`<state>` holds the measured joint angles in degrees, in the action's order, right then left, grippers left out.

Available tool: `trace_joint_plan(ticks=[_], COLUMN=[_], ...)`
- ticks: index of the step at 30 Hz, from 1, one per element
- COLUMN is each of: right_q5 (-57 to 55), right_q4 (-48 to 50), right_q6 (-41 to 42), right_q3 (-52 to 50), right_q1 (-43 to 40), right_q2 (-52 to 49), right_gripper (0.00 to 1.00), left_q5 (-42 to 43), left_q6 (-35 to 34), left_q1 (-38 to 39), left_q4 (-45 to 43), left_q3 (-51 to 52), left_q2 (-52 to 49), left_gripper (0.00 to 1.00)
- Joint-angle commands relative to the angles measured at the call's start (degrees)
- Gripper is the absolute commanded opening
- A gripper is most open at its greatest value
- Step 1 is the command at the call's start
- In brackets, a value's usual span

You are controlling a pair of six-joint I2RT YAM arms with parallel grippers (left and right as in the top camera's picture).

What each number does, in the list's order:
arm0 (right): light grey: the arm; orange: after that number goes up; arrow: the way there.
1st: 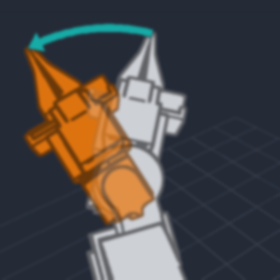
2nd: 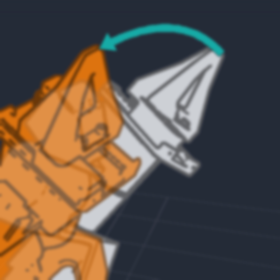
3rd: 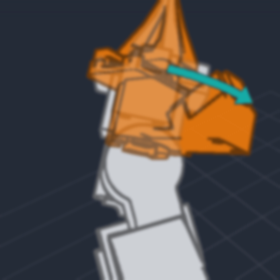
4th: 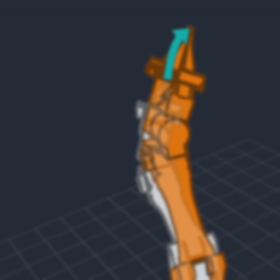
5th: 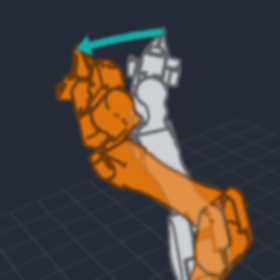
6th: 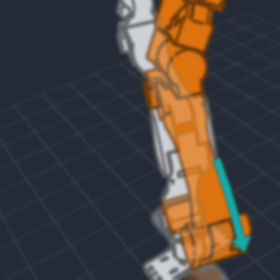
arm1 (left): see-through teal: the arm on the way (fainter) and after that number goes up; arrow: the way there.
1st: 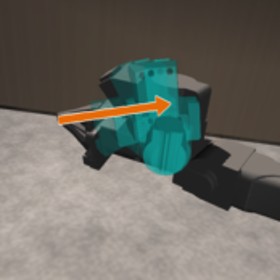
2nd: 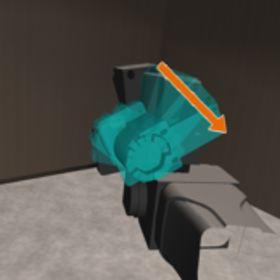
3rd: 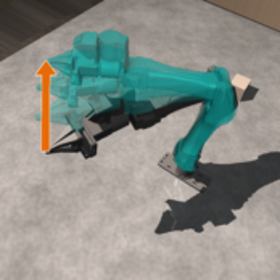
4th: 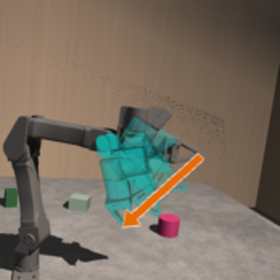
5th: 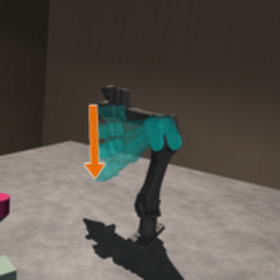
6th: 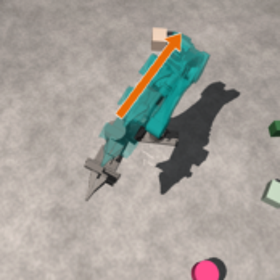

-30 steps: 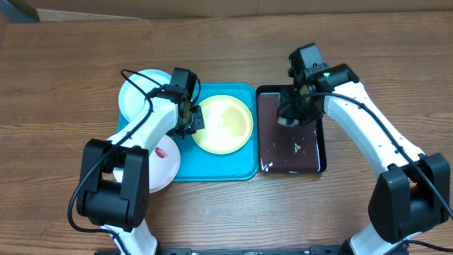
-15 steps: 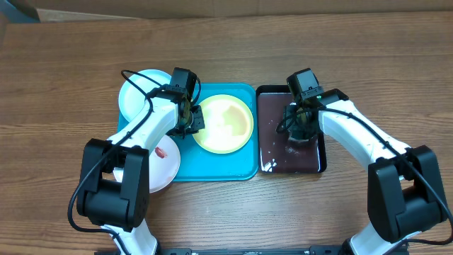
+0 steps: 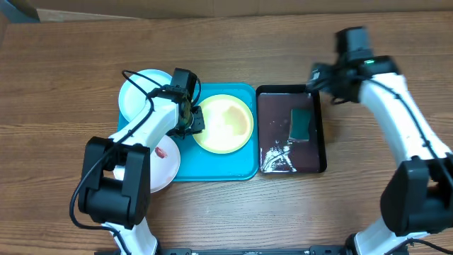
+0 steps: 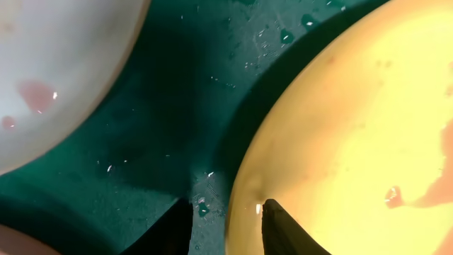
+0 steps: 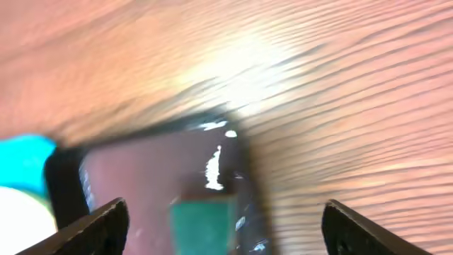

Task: Clean dirty plates on tray and stack at the side
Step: 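Drop the sponge back into the black tray and raise the right arm, then lift the yellow plate with the left gripper and carry it left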

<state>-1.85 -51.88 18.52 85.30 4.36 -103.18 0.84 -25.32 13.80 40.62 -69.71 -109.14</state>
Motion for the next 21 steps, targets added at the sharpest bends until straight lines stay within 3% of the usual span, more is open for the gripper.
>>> trace_joint_plan(ticks=[1, 5, 6, 12, 21], right_q5=[1.79, 1.97, 1.97, 1.97, 1.97], right_q4=[-1.99, -3.41, -3.37, -3.34, -3.34], right_q6=[1.29, 1.20, 1.20, 1.20, 1.20], right_q3=[0.26, 0.26, 0.26, 0.26, 0.26], right_q1=[-5.38, -9.22, -9.84, -11.10, -11.08], right_q2=[0.31, 0.31, 0.31, 0.31, 0.31], right_gripper=[0.97, 1.00, 1.00, 1.00, 1.00], left_q5=[0.46, 0.72, 0.74, 0.59, -6.95], left_q6=[0.87, 0.87, 0.90, 3.63, 3.69], left_q1=[0.28, 0.26, 0.26, 0.22, 0.09], left_q4=[-0.39, -0.57, -0.57, 3.58, 7.56], left_q3=[0.26, 0.24, 0.22, -1.97, -6.64], left_q2=[-2.27, -2.93, -2.84, -2.40, 3.52], left_gripper=[0.31, 0.06, 0.04, 0.04, 0.04])
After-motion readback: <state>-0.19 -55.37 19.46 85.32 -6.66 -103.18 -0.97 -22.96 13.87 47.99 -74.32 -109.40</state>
